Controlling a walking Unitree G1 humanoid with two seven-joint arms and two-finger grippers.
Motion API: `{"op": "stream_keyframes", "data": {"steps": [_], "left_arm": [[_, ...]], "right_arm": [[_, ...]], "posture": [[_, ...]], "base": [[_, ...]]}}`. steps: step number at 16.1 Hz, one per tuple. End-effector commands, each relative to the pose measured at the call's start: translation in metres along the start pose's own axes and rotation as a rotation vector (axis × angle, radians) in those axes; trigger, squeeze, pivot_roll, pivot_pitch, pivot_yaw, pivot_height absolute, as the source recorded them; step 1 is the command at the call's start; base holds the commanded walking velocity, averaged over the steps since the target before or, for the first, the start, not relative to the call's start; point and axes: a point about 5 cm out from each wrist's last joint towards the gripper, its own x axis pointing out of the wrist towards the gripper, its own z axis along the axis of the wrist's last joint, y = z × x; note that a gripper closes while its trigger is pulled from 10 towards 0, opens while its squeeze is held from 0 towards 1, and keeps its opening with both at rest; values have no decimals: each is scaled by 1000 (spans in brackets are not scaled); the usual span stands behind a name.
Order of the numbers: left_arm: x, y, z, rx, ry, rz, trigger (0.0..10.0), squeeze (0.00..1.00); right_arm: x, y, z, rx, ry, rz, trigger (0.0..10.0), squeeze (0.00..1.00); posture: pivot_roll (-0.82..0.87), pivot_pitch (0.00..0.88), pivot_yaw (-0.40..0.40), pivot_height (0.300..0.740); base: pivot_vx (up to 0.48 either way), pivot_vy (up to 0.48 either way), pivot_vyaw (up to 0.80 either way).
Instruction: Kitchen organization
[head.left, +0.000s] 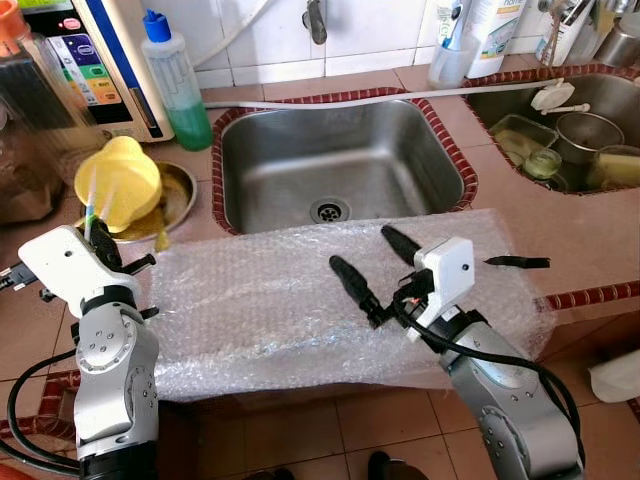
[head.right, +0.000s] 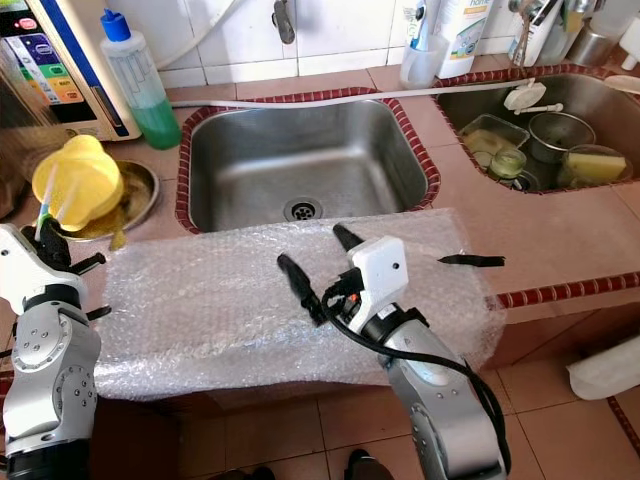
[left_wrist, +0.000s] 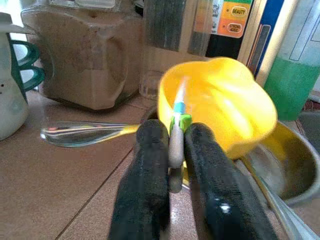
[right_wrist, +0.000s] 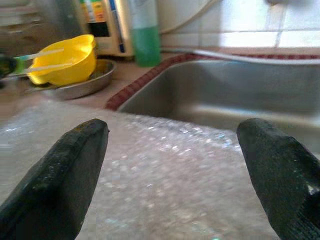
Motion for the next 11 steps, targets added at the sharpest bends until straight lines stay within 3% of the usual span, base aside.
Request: {"op": "stream_keyframes", "data": {"steps": [1, 11], "left_arm": [[1, 4, 4, 10, -9, 3, 0, 0], [-5, -8, 17, -83, -36, -126, 0, 0]], "right_arm": [[-2, 4, 3, 4, -1, 35, 10000, 0], [-1, 3, 4, -8, 12, 44, 10000, 0]], "posture": [[-140, 194, 62, 740], [-135, 192, 61, 740]], "base": [[0, 0, 0], [0, 0, 0]]}}
